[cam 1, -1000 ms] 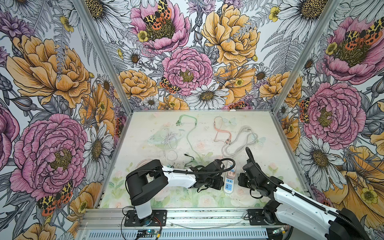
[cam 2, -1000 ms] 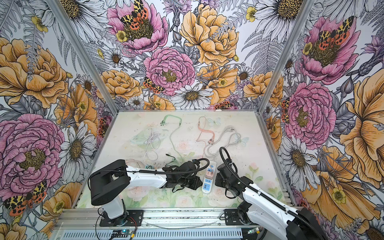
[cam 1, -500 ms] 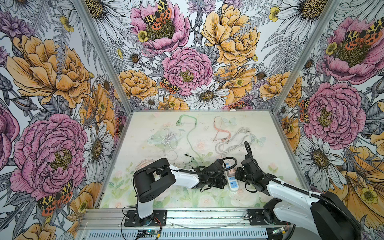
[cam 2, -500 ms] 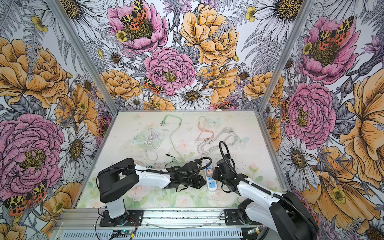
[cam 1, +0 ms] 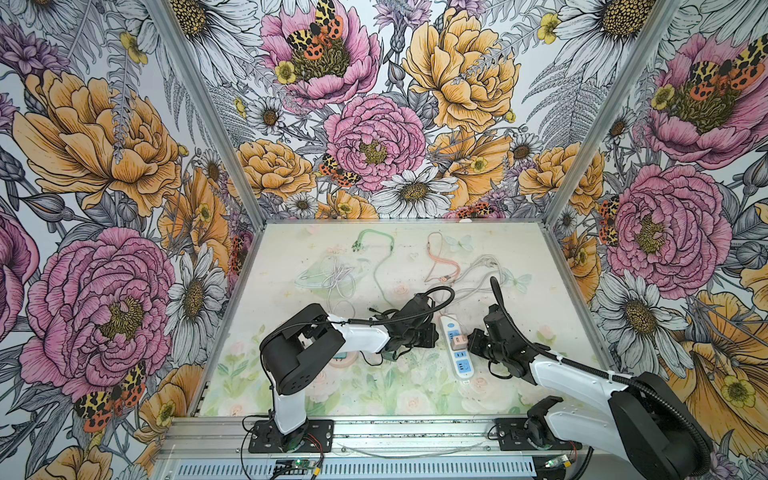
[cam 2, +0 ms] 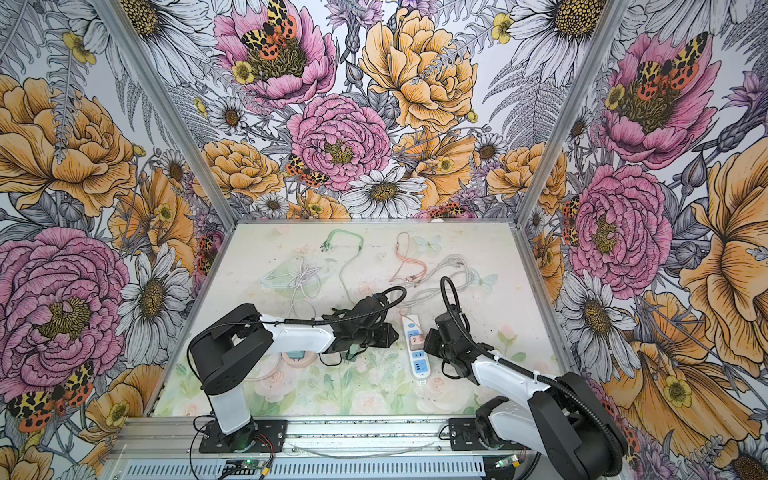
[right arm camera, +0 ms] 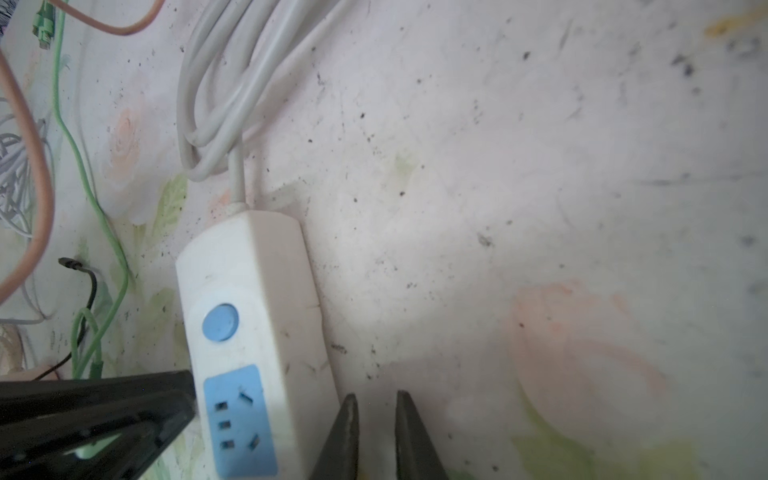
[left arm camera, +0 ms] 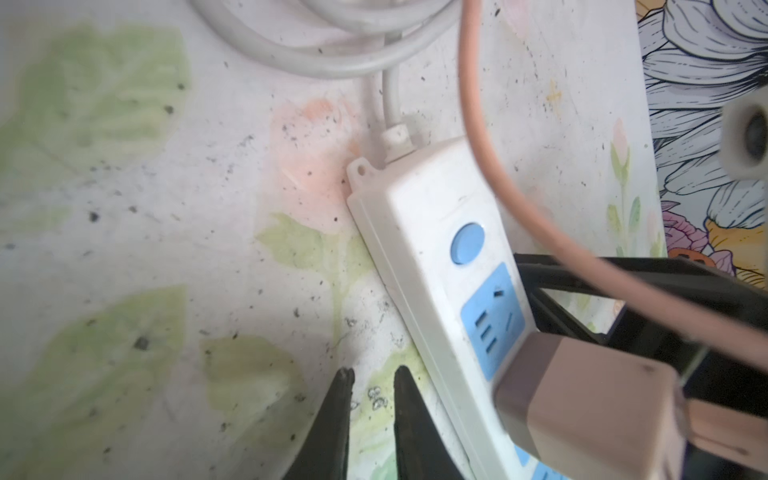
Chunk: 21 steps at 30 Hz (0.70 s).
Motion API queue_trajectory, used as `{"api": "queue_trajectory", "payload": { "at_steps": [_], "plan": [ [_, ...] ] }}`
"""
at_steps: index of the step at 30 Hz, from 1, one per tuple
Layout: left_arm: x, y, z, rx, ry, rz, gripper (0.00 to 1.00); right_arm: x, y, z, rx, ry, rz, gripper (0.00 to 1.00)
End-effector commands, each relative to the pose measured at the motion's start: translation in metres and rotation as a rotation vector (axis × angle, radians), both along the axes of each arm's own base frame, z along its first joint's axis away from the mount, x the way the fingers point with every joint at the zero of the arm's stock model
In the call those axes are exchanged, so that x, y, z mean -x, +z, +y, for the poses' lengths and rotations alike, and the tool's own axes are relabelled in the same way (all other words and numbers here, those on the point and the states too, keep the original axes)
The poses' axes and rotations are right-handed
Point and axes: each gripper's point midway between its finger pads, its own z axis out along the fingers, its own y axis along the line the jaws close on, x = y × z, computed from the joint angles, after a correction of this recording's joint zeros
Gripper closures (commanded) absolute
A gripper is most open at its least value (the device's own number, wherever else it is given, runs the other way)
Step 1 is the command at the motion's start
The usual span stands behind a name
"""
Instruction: Insert the plug
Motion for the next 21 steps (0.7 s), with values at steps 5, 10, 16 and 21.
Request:
{"api": "queue_trajectory", "payload": {
  "at_steps": [5,10,16,21],
  "plan": [
    [0.006,0.042,0.046,-0.228,-0.047,-0.102,0.68,-0.017,0.041,-0.023,0.114,-0.013,-0.135,0.64],
    [0.024,0.062,0.065,-0.201,-0.024,-0.111,0.62,-0.019,0.059,-0.025,0.112,-0.019,-0.165,0.6],
    [0.049,0.056,0.086,-0.254,0.008,-0.105,0.57,-0.02,0.091,-0.03,0.101,-0.033,-0.271,0.59],
    [0.061,0.038,0.098,-0.301,0.044,-0.088,0.54,-0.016,0.12,-0.032,0.117,0.008,-0.309,0.59]
  ]
}}
